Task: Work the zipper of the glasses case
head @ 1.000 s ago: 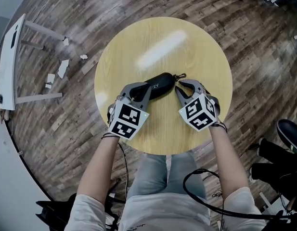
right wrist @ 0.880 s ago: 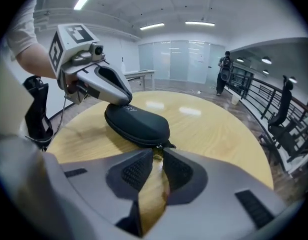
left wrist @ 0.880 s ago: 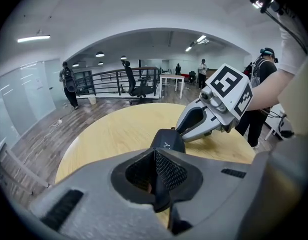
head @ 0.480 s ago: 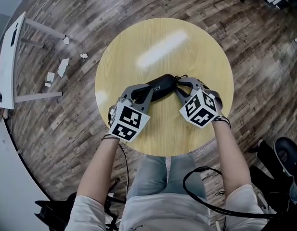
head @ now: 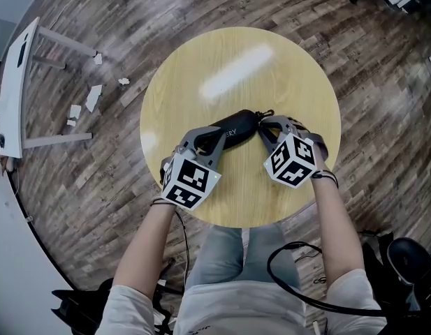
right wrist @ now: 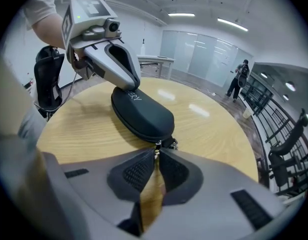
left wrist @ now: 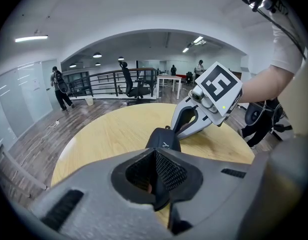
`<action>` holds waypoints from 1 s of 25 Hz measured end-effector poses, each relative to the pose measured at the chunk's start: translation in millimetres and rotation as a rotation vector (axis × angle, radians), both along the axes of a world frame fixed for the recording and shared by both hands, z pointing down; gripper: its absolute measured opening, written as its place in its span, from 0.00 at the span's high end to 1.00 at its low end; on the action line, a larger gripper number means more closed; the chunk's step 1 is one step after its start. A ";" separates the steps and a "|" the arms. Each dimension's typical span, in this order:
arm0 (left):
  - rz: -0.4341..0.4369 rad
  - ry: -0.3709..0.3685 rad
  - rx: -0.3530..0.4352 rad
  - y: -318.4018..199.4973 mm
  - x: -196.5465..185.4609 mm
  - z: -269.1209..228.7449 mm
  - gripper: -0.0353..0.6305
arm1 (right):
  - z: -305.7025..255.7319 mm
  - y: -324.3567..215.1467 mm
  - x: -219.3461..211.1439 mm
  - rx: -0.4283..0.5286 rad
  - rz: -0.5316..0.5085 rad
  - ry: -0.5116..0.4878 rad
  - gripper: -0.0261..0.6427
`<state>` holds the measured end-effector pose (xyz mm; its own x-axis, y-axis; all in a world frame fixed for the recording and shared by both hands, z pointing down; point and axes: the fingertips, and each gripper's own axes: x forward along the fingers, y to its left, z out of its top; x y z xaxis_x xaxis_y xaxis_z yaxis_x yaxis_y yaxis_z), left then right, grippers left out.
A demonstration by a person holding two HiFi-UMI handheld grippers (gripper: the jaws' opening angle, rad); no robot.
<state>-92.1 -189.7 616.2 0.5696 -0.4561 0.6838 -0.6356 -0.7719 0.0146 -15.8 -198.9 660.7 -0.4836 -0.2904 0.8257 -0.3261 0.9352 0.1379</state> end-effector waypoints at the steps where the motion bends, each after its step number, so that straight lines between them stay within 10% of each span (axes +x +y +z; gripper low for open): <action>1: 0.001 0.001 0.000 0.0 -0.3 0.0 0.94 | -0.4 0.9 1.4 -0.011 -0.002 -0.004 0.92; 25: 0.001 -0.005 0.020 0.9 -0.9 0.0 0.94 | -1.2 2.6 -2.8 -0.103 0.000 -0.027 0.96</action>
